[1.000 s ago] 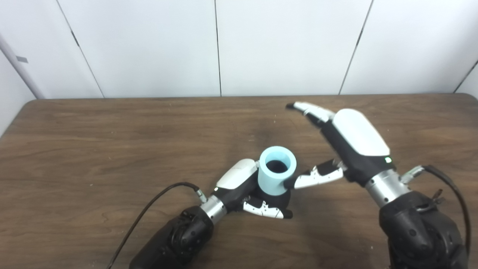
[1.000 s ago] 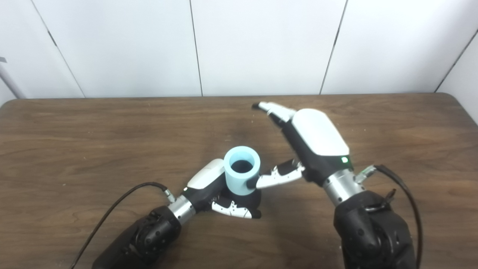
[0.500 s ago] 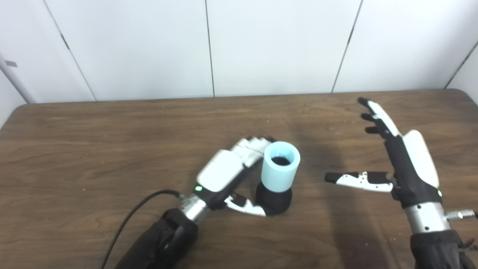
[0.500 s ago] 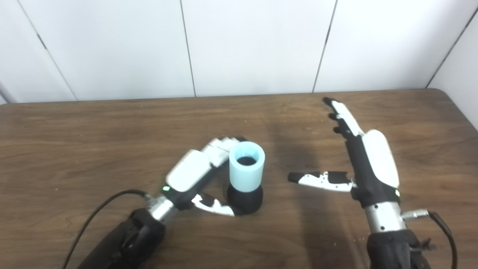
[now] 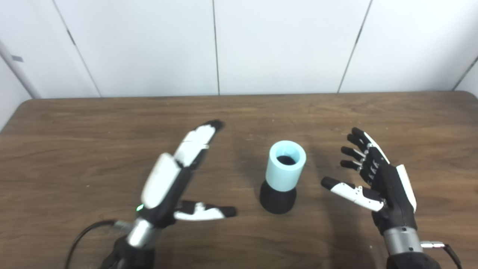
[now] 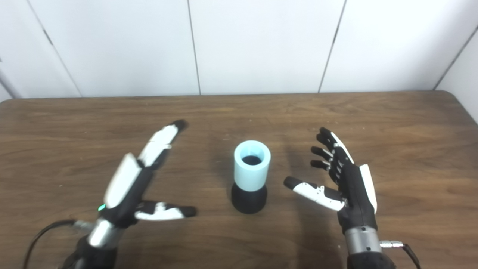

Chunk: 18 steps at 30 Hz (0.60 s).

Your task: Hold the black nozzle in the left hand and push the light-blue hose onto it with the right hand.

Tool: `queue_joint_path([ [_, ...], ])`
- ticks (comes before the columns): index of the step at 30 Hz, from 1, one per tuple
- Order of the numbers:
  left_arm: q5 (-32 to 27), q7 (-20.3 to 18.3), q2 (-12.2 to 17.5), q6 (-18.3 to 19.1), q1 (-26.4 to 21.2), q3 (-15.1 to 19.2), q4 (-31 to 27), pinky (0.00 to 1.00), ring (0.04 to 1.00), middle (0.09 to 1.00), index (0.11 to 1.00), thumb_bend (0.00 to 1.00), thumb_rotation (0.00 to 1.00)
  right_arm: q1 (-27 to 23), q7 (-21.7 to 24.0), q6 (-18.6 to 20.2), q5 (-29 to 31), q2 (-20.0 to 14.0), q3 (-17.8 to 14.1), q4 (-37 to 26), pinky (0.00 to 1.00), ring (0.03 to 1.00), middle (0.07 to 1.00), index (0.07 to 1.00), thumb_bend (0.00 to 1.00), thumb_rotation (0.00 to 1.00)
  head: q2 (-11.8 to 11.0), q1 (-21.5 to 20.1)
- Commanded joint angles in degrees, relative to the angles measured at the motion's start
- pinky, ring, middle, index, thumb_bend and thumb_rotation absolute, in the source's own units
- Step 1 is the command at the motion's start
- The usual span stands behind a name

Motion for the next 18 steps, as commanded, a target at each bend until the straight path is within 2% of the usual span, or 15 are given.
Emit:
queue_joint_path([
  [1, -5.2, 0.3, -4.2, 3.6, 2.7, 1.0, -4.1, 1.0, 1.0, 1.0, 1.0, 0.95, 0.81, 0.8, 0.6, -4.8, 6.4, 0.0, -0.3, 2.1, 0.76, 0.852, 0.897, 0.907, 0.61, 0.45, 0.0, 0.2],
  [3, -11.2, -0.6, -8.6, 8.7, 5.2, 0.8, -5.5, 1.0, 1.0, 1.0, 1.0, 0.95, 0.89, 0.4, 0.9, -6.3, 9.6, -0.4, -0.3, 4.7, 0.78, 0.857, 0.892, 0.904, 0.59, 0.64, -0.1, 0.3],
  [4, -15.0, -1.3, -10.5, 11.2, 6.1, 0.7, -5.8, 1.0, 1.0, 1.0, 1.0, 0.93, 0.93, 0.3, 0.8, -7.0, 10.0, -0.8, -0.1, 5.7, 0.79, 0.85, 0.883, 0.901, 0.6, 0.77, -0.1, 0.3],
  [7, -28.8, -3.1, -14.1, 19.1, 7.0, 0.3, -6.2, 1.0, 1.0, 1.0, 1.0, 0.87, 0.96, 0.2, 0.0, -10.1, 7.2, -2.5, 1.3, 9.0, 0.8, 0.849, 0.881, 0.905, 0.65, 0.95, -0.2, -0.1],
  [9, -35.3, -3.3, -15.2, 23.2, 6.8, 0.5, -6.6, 1.0, 1.0, 1.0, 1.0, 0.86, 0.96, 0.1, -0.8, -12.1, 4.3, -3.5, 2.1, 10.5, 0.82, 0.863, 0.898, 0.909, 0.71, 0.99, -0.2, 0.1],
  [11, -38.1, -2.4, -15.9, 25.7, 6.3, 0.7, -6.8, 1.0, 1.0, 1.0, 1.0, 0.87, 0.96, 0.0, -1.8, -13.5, 0.9, -4.2, 2.8, 11.1, 0.85, 0.882, 0.914, 0.911, 0.74, 1.0, -0.1, 0.3],
  [14, -39.6, -0.8, -16.6, 27.2, 5.6, 0.9, -6.3, 1.0, 1.0, 1.0, 1.0, 0.88, 0.97, -0.3, -4.1, -14.4, -5.4, -5.2, 4.1, 11.5, 0.88, 0.901, 0.922, 0.911, 0.73, 1.0, -0.1, 0.2],
  [18, -40.3, 1.2, -16.9, 28.6, 5.2, 0.7, -6.0, 1.0, 1.0, 1.0, 1.0, 0.87, 0.98, -0.6, -5.7, -15.2, -9.6, -5.9, 5.5, 12.4, 0.9, 0.915, 0.922, 0.911, 0.71, 1.0, -0.1, 0.5],
])
